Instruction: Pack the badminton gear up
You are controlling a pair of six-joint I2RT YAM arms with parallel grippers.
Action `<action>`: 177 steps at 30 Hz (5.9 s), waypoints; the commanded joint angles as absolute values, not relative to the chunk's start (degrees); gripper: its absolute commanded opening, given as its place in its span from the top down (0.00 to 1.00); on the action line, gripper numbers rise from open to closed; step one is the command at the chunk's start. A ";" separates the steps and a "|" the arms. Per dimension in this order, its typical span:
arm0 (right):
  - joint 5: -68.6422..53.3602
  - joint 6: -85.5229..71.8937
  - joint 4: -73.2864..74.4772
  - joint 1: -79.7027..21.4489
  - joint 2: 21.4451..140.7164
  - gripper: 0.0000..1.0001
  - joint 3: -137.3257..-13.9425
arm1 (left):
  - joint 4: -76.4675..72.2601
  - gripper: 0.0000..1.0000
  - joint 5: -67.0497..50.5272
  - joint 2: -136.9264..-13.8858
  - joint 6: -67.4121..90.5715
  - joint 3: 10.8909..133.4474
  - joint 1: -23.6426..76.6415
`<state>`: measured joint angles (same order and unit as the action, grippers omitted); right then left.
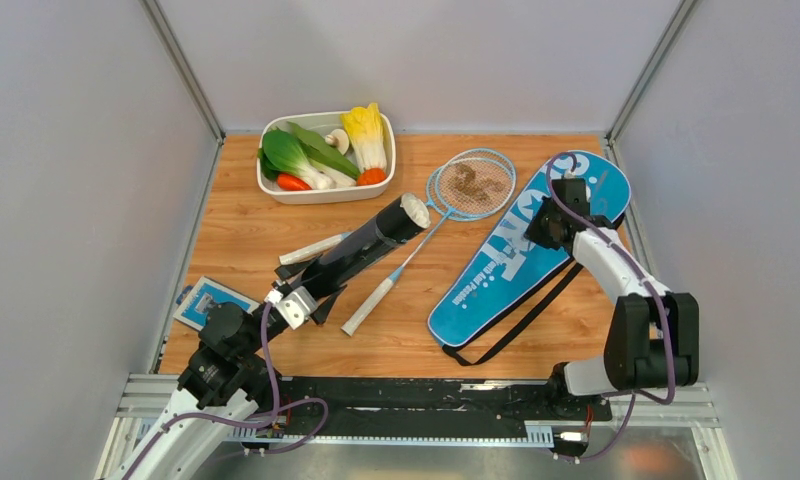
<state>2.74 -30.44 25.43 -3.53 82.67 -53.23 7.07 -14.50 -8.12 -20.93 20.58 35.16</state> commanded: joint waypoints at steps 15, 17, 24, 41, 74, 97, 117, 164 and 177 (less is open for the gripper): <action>-55.60 -23.16 8.74 -7.11 62.07 1.00 -61.54 | 5.65 0.61 -15.71 -9.31 -25.31 21.06 35.27; -58.38 -23.79 7.84 -8.56 61.81 1.00 -62.24 | 6.38 0.61 -15.82 -9.45 -26.26 21.16 35.26; -64.30 -23.79 6.83 -14.23 62.21 1.00 -65.60 | 10.19 0.61 -19.04 -11.78 -30.18 23.09 35.27; -64.02 -22.56 9.32 -17.98 60.18 1.00 -61.18 | 9.17 0.61 -25.15 -11.81 -31.31 22.27 35.24; -56.39 -17.28 18.71 -19.60 59.59 1.00 -60.39 | 7.34 0.62 -24.88 -13.65 -29.69 22.48 35.25; -52.99 -15.37 22.67 -20.85 59.95 0.66 -63.04 | 7.66 0.62 -24.84 -13.71 -29.86 22.34 35.22; -57.94 -17.99 20.19 -21.05 60.82 0.53 -62.71 | 7.08 0.62 -25.57 -14.42 -30.00 22.29 35.22; -50.26 -23.03 15.78 -33.97 61.11 0.44 -58.71 | 2.50 0.65 -27.35 -21.82 -23.88 25.74 35.24; -52.64 -24.14 12.62 -34.10 62.82 0.37 -59.17 | 2.62 0.65 -27.29 -22.32 -23.83 25.57 35.25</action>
